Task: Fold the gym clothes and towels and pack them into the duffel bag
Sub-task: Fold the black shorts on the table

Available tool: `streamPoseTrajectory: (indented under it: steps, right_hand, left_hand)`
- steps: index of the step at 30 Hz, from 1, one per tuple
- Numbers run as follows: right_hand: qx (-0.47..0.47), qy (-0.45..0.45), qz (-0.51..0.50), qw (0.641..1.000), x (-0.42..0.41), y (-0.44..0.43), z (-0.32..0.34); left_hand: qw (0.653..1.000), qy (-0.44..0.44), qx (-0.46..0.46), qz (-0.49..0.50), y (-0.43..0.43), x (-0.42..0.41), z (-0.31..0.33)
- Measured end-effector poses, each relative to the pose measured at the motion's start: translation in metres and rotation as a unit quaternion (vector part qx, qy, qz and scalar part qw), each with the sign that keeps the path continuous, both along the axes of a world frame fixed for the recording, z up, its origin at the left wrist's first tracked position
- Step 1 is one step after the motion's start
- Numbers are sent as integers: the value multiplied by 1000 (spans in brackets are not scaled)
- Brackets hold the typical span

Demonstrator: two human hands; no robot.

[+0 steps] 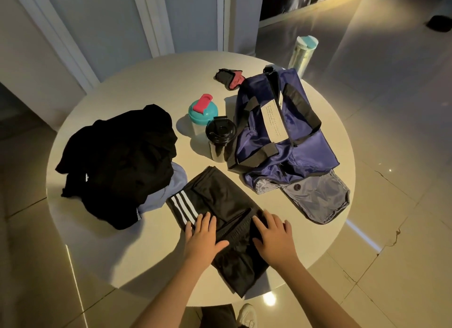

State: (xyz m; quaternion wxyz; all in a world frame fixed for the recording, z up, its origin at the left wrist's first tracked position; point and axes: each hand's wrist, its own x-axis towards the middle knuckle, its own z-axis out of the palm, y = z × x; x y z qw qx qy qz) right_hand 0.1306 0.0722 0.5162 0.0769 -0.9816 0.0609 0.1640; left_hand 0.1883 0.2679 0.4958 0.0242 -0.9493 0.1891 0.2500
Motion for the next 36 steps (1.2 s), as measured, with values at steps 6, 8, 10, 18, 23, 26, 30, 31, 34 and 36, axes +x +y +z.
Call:
streamPoseTrajectory:
  steps: [6,8,10,18,23,26,30,31,34,36]
  right_hand:
    - [13,59,-26,998,-29,0,-12]
    - [15,41,-27,999,-37,1,-20]
    - [1,39,-17,999,-40,3,-19]
    - [13,24,10,1000,-46,7,-10]
    - [30,83,76,993,-67,5,-20]
    - [24,88,107,990,-69,2,-26]
    - [7,42,107,993,-68,0,-24]
    - [1,35,110,993,-68,0,-21]
    - [43,20,132,990,-70,-1,-19]
    - [52,5,135,989,-71,-2,-19]
  left_hand:
    - [997,-29,-66,-15,-9,-34,10]
    - [998,1,-51,-32,1,-44,-2]
    - [998,-4,-44,-41,11,-42,-15]
    - [983,-131,-99,-80,5,-33,13]
    - [994,-22,-60,-83,29,-77,-4]
    - [995,13,-40,-86,38,-86,-12]
    - [989,-20,-117,-89,38,-83,-2]
    - [988,-21,-121,-88,38,-82,1]
    - [987,1,-148,-67,41,-80,7]
    - [984,14,-170,-46,41,-78,13]
